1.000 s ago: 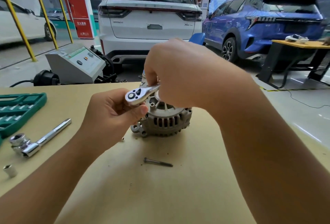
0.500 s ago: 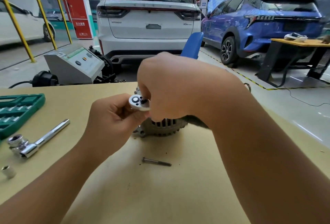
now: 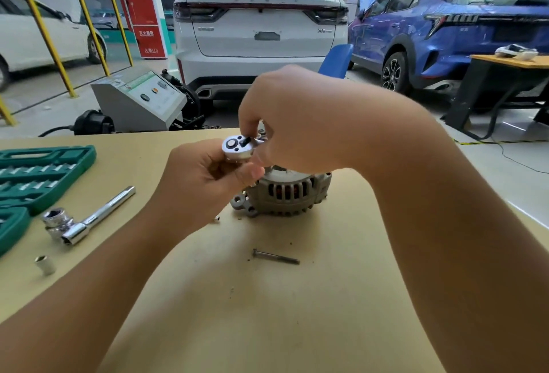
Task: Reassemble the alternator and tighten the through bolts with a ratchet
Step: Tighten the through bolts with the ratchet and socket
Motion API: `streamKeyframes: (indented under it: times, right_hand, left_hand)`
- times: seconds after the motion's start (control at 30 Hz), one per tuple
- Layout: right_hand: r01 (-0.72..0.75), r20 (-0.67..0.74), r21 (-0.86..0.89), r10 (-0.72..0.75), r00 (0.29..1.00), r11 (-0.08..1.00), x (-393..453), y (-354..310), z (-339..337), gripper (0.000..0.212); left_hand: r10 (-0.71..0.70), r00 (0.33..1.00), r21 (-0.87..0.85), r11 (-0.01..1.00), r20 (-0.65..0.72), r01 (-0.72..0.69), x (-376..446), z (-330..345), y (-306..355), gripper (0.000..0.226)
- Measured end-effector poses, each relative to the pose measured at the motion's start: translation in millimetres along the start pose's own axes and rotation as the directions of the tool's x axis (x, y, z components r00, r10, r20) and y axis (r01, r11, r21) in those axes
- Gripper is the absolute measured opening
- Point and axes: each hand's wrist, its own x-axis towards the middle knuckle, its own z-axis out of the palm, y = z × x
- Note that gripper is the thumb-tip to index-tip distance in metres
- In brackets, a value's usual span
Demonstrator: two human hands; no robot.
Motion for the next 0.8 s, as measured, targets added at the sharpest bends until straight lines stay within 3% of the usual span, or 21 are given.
streamKeyframes:
  times: [0.1,0.3,0.5,0.6,0.67,0.8]
  right_hand:
    - [-0.03,-0.058,0.049,0.033,0.998,0.998,-3.4,2.4,3.3,0.031]
    - [-0.024,-0.047,0.101,0.029,0.999,0.995,-8.2,-1.6,1.0,0.025]
    - [-0.025,0.068,0.098,0.019,0.998,0.995,-18.8,-5.4,-12.5,0.018]
    - [-0.021,0.091,0.09,0.013,0.996,0.996,-26.2,-7.6,-14.7,0.005]
    - [-0.021,0.071,0.114,0.013,0.997,0.993,-24.7,-7.5,-14.7,0.021]
    - [-0.023,0.093,0.099,0.014,0.996,0.995,-26.1,-9.2,-17.7,0.027]
  left_hand:
    - [0.024,0.999,0.258,0.966,0.04,-0.034,-1.2,-3.1,-4.9,0.02]
    - [0.124,0.991,0.453,0.882,0.042,-0.13,-4.4,6.1,-1.3,0.023]
    - [0.112,0.994,0.518,0.849,0.014,-0.103,-7.2,8.7,-4.3,0.023]
    - [0.091,0.996,0.53,0.843,0.025,-0.09,-6.8,8.5,-5.8,0.024]
    - [0.09,0.995,0.497,0.861,0.051,-0.104,-6.0,7.1,-5.5,0.022]
    - [0.121,0.987,0.448,0.88,0.103,-0.155,-5.3,3.9,-5.2,0.023]
